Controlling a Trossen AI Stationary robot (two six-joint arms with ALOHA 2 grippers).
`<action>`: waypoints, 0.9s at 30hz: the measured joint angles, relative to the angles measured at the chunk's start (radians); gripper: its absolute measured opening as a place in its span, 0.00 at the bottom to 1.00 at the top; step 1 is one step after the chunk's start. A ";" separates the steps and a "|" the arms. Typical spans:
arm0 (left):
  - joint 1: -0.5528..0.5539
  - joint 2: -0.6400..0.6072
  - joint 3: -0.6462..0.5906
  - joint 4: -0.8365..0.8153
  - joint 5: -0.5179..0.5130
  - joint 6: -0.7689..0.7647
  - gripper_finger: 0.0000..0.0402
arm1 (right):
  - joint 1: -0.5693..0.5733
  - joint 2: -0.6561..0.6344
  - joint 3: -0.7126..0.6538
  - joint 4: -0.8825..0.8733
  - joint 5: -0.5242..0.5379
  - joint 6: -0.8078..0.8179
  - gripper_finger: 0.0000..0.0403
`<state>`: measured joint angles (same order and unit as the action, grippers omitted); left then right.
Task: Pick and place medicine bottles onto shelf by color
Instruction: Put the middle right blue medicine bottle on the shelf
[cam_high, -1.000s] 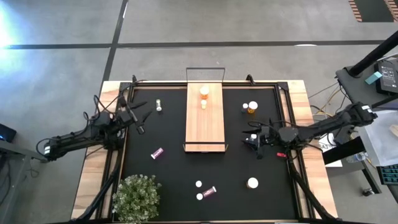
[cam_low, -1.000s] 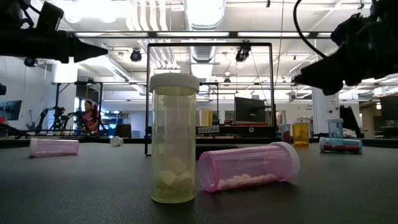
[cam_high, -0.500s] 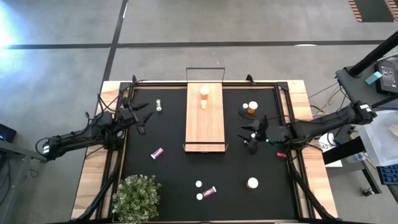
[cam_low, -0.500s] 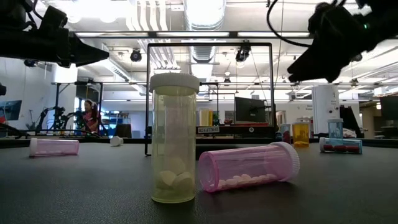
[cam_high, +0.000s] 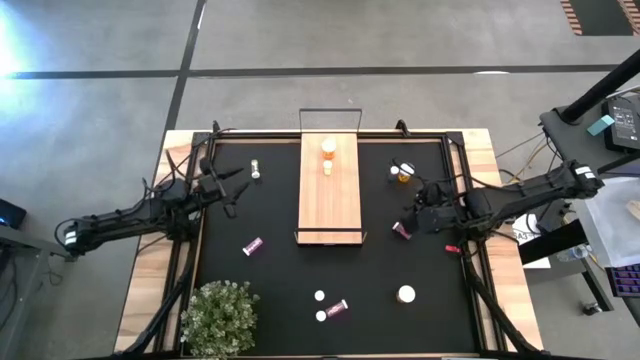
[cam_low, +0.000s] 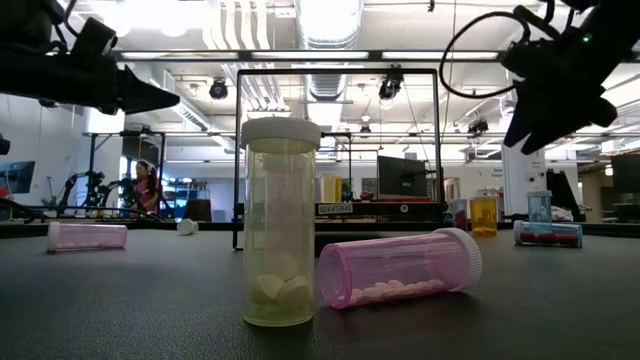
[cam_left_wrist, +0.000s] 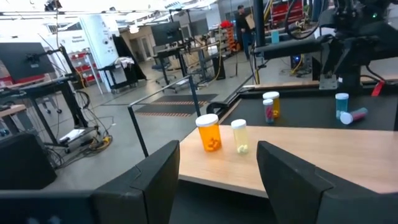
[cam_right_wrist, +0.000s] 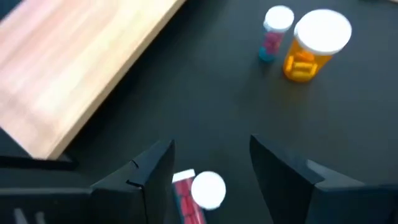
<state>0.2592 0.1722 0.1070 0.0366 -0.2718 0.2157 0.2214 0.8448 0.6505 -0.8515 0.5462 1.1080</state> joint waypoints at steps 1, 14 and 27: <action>0.000 0.006 0.000 0.001 0.000 0.000 0.49 | 0.000 0.005 -0.001 -0.003 -0.002 -0.001 0.49; 0.000 0.059 0.000 -0.001 0.000 0.000 0.49 | 0.000 0.022 -0.003 -0.004 -0.003 -0.035 0.49; -0.001 0.000 -0.044 0.007 0.002 0.000 0.49 | 0.000 0.023 -0.005 -0.005 0.007 -0.058 0.49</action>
<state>0.2584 0.1722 0.0632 0.0431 -0.2702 0.2161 0.2215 0.8680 0.6457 -0.8562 0.5533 1.0496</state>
